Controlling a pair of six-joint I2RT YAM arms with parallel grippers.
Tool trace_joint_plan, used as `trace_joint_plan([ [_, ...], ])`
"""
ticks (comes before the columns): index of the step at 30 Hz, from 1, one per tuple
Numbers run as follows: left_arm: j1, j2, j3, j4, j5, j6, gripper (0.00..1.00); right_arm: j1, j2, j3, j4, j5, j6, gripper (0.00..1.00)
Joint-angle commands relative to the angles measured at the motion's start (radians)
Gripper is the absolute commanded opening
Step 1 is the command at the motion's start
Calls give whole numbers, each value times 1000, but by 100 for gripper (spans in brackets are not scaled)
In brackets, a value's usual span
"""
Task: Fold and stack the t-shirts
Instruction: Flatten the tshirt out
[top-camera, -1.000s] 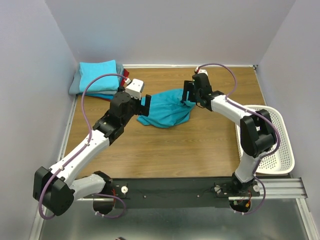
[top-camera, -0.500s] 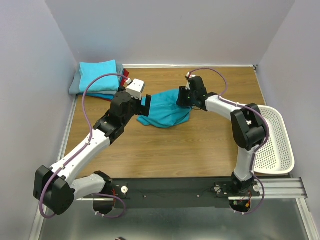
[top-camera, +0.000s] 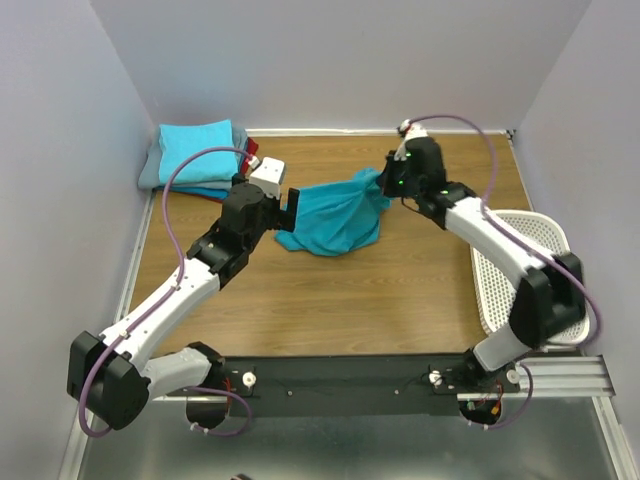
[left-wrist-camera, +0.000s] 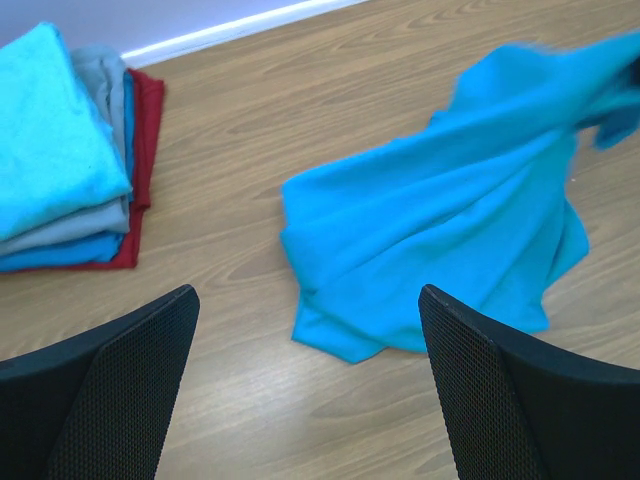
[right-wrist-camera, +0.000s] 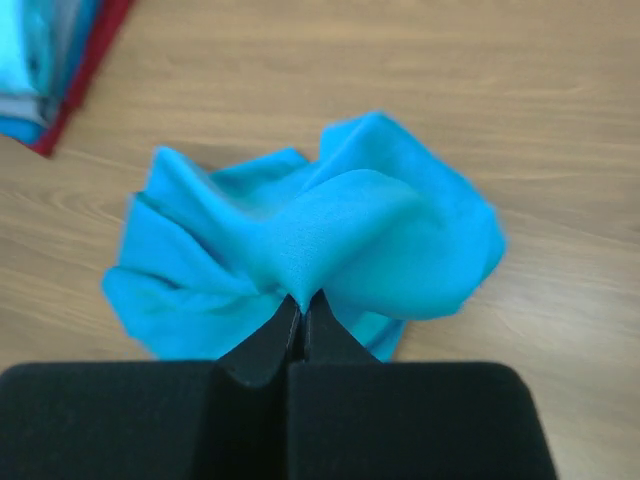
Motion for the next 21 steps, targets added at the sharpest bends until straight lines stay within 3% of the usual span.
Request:
trace_joint_plan([
  [1, 4, -28, 54, -65, -81, -68, 98, 8, -256, -117, -73, 209, 42, 0],
  [4, -10, -58, 18, -47, -87, -179, 98, 5, -419, -259, -114, 382, 88, 0],
  [6, -15, -68, -37, 58, -72, -232, 98, 0, -456, -336, -136, 447, 96, 0],
  [9, -18, 10, -99, 177, -18, -260, 96, -6, -459, -382, -154, 441, 99, 0],
  [14, -22, 191, -73, 264, 54, -245, 95, -6, -426, -439, -162, 447, 139, 0],
  [21, -21, 374, -50, 306, 106, -260, 92, -6, -416, -477, -162, 392, 164, 1],
])
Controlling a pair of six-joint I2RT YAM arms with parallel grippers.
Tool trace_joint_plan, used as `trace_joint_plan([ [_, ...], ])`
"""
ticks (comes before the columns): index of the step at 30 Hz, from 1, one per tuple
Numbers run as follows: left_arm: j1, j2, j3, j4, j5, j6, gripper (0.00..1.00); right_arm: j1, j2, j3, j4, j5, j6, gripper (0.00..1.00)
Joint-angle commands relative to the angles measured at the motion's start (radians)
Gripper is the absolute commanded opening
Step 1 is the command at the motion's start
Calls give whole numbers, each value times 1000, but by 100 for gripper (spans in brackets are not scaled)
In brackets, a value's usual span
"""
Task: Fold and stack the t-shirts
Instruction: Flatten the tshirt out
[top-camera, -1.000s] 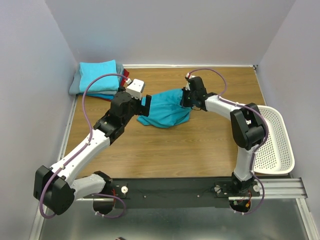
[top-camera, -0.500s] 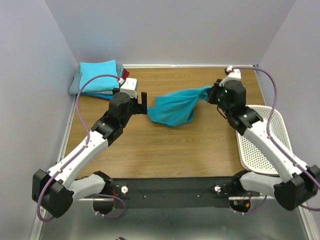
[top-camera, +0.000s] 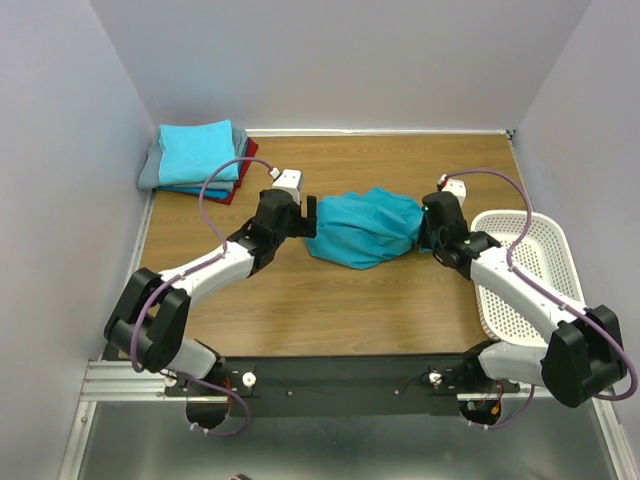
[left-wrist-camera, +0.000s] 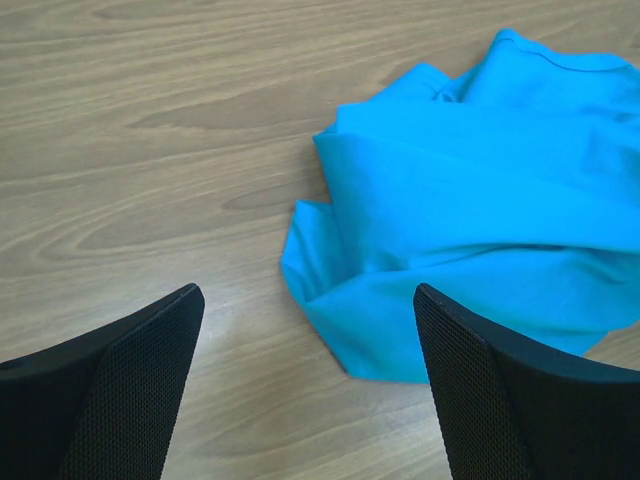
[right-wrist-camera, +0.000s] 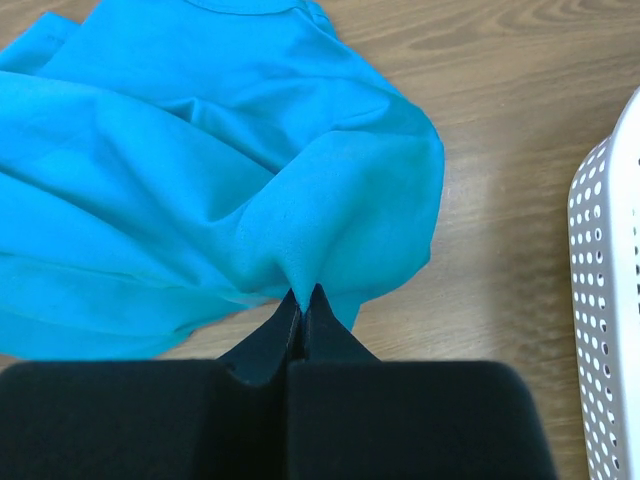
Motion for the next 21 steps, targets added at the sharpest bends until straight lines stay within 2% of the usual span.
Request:
trace_joint_plan([
  [1, -4, 70, 21, 65, 56, -26, 90, -3, -14, -25, -6, 2, 33, 0],
  [3, -5, 96, 18, 66, 82, -42, 85, -4, -27, -34, -7, 5, 31, 1],
  [11, -7, 99, -60, 121, 141, -96, 79, -4, -38, -48, -10, 12, 28, 0],
  [21, -6, 141, -112, 180, 161, -131, 79, -3, -38, -42, -13, -5, 31, 0],
])
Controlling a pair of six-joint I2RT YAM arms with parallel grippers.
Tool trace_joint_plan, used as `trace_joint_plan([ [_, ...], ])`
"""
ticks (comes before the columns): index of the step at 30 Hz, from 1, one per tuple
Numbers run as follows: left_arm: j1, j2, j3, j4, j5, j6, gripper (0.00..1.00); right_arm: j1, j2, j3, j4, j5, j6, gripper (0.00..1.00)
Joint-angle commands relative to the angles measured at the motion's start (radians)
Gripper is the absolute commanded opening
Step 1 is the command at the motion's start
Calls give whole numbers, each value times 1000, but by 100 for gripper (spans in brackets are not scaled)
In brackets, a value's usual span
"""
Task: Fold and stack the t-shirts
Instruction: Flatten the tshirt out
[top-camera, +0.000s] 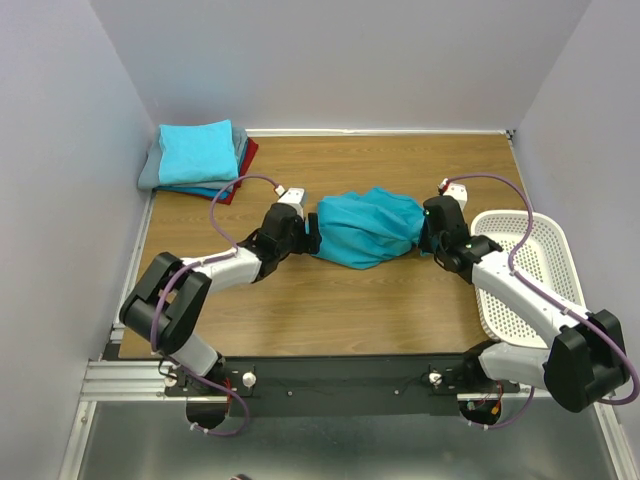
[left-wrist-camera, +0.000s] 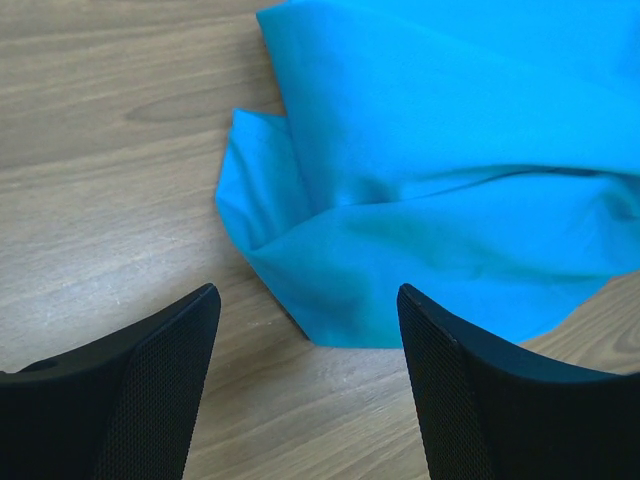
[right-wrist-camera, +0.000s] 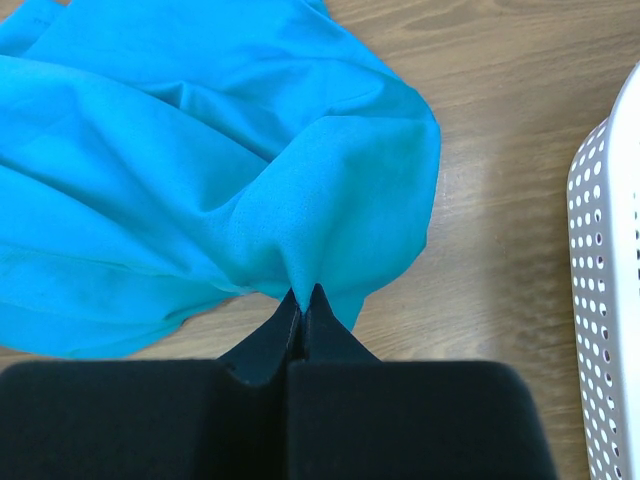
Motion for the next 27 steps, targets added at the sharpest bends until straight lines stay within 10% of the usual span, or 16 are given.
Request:
trace_joint_plan([
  [1, -7, 16, -20, 76, 29, -25, 78, -4, -13, -7, -11, -4, 19, 0],
  [11, -7, 107, 18, 104, 37, -19, 65, -3, -39, -16, -17, -24, 21, 0],
  [14, -7, 125, 26, 113, 34, -18, 42, -3, -36, -18, -17, -33, 24, 0],
  [17, -2, 118, 32, 116, 14, -10, 0, -4, -19, -4, -18, -35, 16, 0],
  [27, 18, -175, 393, -114, -297, 200, 0, -9, 136, 449, -46, 83, -162, 0],
])
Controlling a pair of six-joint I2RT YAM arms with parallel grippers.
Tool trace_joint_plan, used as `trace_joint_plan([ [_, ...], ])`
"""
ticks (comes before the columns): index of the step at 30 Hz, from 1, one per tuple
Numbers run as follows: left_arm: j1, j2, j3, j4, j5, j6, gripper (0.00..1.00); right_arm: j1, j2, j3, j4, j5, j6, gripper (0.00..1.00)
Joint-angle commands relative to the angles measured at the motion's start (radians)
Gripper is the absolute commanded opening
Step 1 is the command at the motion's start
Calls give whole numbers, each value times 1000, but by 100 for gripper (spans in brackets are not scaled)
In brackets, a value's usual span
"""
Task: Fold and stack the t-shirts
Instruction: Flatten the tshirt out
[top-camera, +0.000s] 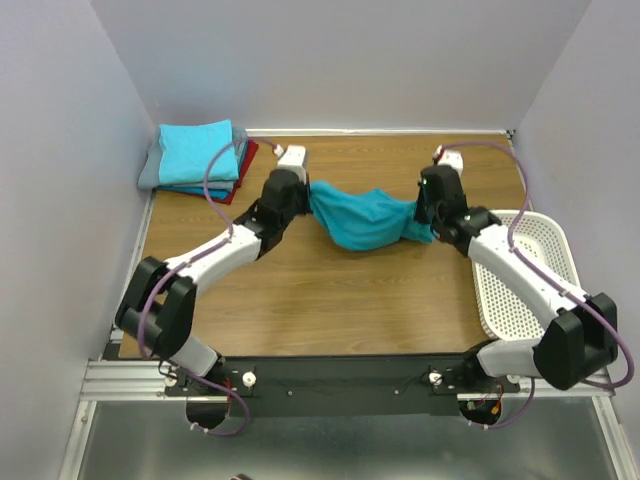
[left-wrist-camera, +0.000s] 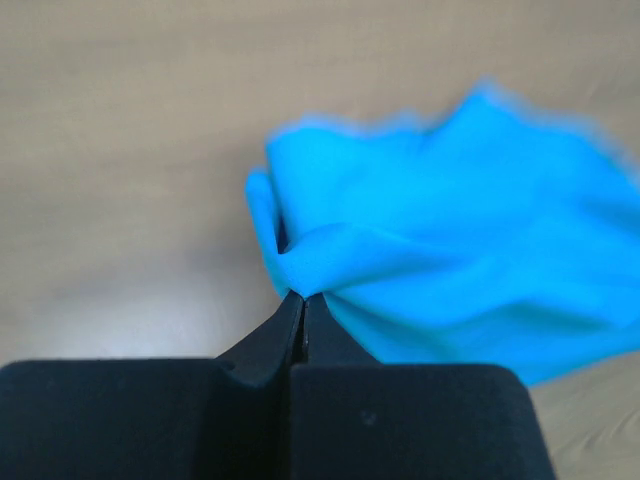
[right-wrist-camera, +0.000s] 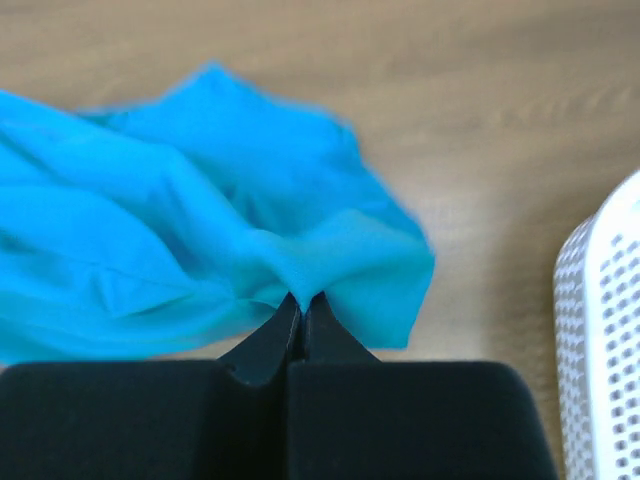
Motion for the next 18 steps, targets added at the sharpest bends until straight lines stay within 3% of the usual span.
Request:
trace_joint_plan([
  [1, 8, -192, 210, -38, -199, 147, 0, -9, 44, 296, 5, 98, -110, 0],
  [4, 10, -271, 335, -44, -295, 223, 0, -9, 76, 491, -22, 112, -164, 0],
  [7, 10, -349, 350, -44, -323, 277, 0, -9, 70, 597, -30, 81, -181, 0],
  [10, 8, -463, 270, -78, -317, 231, 0, -11, 10, 564, -41, 56, -168, 0],
  [13, 5, -605, 82, -92, -248, 118, 0, -9, -83, 412, -54, 24, -126, 3],
  [15, 1, -700, -53, -128, -163, 1, 1, -9, -157, 262, -76, 16, -78, 23],
  [16, 1, -728, -95, -142, -127, -32, 1, -9, -175, 218, -85, 0, -61, 53],
  [18, -2, -787, -198, -179, -67, -114, 2, -9, -218, 119, -107, -10, -17, 71],
])
